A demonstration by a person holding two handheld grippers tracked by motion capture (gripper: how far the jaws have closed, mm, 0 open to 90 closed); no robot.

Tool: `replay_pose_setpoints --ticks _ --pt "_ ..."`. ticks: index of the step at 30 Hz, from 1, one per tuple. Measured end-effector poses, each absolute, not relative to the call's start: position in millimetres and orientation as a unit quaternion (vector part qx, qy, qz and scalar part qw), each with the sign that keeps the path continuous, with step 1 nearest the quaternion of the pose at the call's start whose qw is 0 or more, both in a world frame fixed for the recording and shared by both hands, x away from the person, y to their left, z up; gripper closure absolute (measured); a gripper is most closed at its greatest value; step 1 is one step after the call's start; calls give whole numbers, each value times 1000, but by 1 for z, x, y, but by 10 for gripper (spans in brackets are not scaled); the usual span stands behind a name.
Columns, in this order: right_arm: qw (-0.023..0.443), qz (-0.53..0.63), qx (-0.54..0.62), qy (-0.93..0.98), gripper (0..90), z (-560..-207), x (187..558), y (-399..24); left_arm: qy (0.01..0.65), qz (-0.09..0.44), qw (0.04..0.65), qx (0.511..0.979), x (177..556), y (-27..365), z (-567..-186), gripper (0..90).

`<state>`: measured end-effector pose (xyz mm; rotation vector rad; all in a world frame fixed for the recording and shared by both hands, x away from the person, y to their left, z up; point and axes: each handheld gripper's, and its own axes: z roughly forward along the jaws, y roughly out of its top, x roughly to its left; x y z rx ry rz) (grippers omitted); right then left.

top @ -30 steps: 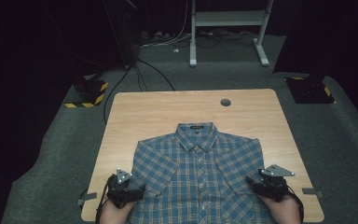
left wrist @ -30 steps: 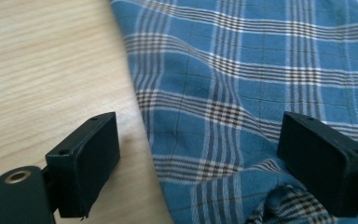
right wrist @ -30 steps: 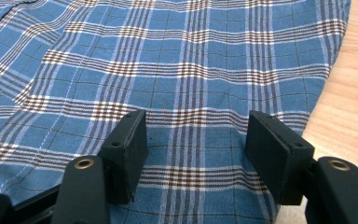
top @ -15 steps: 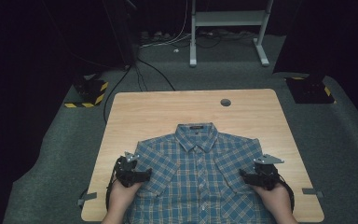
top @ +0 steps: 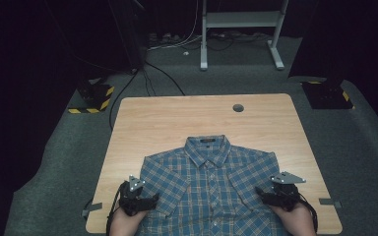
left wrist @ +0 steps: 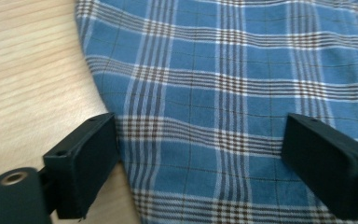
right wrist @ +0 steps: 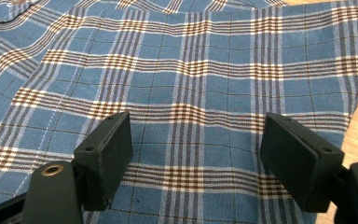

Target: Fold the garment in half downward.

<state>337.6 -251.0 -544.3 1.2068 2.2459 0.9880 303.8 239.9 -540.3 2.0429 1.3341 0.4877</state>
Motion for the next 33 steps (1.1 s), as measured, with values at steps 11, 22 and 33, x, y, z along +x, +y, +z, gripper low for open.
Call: replay_pose_setpoints --ticks 11,22,33 --pt "204 357 434 802 240 -545 337 -251 522 205 359 746 357 262 -518 108" --pt "205 358 433 801 241 -545 337 -251 550 190 327 744 402 260 -529 267" --pt "206 359 433 801 242 -546 336 -251 558 208 312 740 402 251 -533 602"
